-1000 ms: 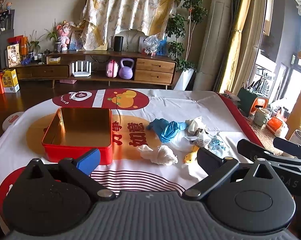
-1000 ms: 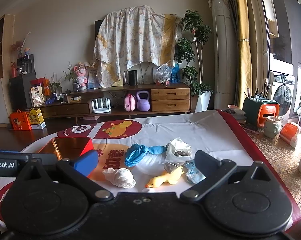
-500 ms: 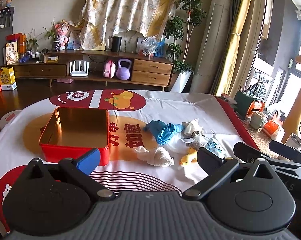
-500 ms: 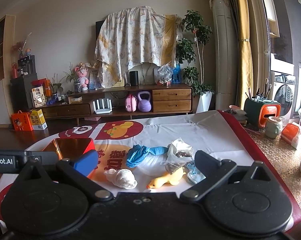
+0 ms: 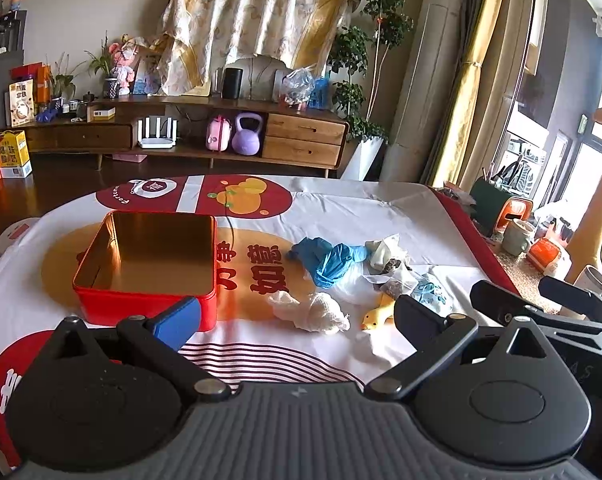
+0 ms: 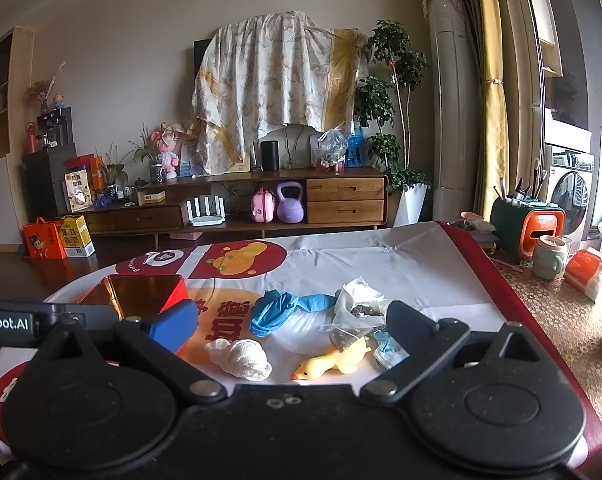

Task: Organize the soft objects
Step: 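Grasp the white gauze bundle with the left tool while the right tool grasps the mesh tea bag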

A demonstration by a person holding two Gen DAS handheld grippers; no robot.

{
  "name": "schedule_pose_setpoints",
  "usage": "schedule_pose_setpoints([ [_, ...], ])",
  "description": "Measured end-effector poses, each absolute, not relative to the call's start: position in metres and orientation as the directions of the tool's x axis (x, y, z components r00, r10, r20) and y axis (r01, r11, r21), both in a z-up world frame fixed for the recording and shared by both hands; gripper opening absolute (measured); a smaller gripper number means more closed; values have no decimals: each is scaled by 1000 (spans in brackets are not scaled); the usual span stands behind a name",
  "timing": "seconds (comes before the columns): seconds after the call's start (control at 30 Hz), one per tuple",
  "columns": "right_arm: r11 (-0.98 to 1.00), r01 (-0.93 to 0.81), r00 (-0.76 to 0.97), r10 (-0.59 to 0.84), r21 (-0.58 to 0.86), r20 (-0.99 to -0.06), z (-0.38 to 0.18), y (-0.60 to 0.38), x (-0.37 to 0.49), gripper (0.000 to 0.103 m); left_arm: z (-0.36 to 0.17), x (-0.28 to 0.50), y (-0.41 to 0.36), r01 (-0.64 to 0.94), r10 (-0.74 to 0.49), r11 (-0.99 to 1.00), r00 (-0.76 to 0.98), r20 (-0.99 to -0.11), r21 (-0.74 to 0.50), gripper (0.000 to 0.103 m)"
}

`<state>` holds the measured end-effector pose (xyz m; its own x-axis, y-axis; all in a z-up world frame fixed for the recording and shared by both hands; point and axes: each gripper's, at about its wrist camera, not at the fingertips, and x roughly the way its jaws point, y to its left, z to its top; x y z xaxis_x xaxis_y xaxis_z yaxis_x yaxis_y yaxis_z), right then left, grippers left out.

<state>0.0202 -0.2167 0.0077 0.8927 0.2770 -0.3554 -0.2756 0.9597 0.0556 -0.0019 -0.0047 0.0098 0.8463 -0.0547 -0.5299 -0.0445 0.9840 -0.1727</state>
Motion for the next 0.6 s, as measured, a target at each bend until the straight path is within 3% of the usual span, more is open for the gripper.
schedule_pose_setpoints([
  [0.37, 970, -237, 863, 238, 58, -446, -4, -236, 69, 100, -11, 40, -5, -36, -39, 992, 829, -558, -124, 103],
  [0.53, 971, -240, 856, 213, 1, -471, -24, -240, 90, 96, -25, 63, -16, 23, -74, 995, 819, -569, -97, 103],
  [0.6, 969, -246, 848, 206, -19, -488, -30, -242, 101, 88, -31, 72, -20, 39, -85, 995, 815, -573, -91, 103],
])
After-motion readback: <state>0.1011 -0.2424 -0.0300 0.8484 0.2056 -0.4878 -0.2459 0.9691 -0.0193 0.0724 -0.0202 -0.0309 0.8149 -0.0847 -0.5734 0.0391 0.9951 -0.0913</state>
